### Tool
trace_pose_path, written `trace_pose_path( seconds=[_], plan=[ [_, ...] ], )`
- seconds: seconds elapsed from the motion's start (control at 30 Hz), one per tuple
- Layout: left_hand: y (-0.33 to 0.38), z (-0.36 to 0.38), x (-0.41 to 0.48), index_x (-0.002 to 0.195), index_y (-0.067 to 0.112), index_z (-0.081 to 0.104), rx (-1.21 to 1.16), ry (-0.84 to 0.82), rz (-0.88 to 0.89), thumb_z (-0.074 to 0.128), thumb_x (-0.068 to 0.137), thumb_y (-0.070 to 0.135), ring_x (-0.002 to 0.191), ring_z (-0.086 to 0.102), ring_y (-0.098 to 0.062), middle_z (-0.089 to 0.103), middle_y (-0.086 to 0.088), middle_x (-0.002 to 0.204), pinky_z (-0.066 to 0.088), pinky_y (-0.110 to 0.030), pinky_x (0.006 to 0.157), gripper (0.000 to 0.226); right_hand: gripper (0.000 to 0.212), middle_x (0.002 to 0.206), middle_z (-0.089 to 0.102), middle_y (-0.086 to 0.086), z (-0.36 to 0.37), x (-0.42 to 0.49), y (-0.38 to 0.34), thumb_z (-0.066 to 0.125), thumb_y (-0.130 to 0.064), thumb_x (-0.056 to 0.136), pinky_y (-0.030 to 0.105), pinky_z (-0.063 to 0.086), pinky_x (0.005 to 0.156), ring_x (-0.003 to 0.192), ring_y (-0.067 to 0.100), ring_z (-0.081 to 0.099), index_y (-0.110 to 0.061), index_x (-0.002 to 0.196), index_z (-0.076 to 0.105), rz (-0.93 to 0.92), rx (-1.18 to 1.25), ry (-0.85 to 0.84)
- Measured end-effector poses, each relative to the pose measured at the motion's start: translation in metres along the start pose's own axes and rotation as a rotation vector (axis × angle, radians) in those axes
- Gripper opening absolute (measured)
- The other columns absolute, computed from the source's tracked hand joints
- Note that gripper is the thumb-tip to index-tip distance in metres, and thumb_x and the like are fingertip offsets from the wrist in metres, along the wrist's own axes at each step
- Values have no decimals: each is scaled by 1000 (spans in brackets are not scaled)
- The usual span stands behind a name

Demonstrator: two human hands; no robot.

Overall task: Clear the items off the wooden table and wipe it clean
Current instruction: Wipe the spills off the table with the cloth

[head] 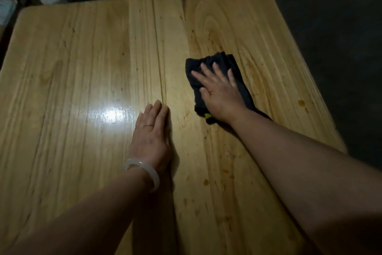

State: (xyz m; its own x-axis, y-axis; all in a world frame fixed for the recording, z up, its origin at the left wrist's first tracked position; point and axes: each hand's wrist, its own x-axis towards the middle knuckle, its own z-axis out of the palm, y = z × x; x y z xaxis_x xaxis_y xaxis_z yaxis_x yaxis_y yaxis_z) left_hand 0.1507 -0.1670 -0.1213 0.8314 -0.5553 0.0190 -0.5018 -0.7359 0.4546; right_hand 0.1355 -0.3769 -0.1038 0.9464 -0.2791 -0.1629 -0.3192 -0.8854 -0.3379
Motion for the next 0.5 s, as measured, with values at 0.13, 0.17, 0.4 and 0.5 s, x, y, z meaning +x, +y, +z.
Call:
trace_pose_path(
  seconds=[0.13,0.17,0.4,0.5],
  plan=[
    [-2,4,2,146,15,31,34,11,18,42,94,6,145,7,-14,22,-2,156,-2,-25,117,54,50,162,6,-11,9,-55,-13,28,-25,104,41,-13,119,149,11,-7,-36,152,21,-62,77,-4],
    [-3,5,2,147,15,30,43,12,23,42,93,5,145,6,-14,21,-2,156,-1,-27,118,56,50,162,7,-12,11,-72,-15,24,-27,103,42,-12,120,149,10,-7,-37,152,22,-83,72,-15],
    [-2,2,2,146,14,30,83,-6,35,33,86,10,144,7,-13,24,-4,155,2,-29,118,61,54,161,-1,-16,19,-113,-1,14,-42,98,45,-8,119,148,7,-12,-41,152,12,-184,-27,-120],
    [-3,3,2,145,13,32,86,-7,39,32,84,10,144,9,-15,26,-5,154,4,-30,118,62,57,161,-5,-17,9,-87,20,8,-49,95,43,-12,119,147,7,-15,-43,152,8,-118,-66,-83]
  ],
)
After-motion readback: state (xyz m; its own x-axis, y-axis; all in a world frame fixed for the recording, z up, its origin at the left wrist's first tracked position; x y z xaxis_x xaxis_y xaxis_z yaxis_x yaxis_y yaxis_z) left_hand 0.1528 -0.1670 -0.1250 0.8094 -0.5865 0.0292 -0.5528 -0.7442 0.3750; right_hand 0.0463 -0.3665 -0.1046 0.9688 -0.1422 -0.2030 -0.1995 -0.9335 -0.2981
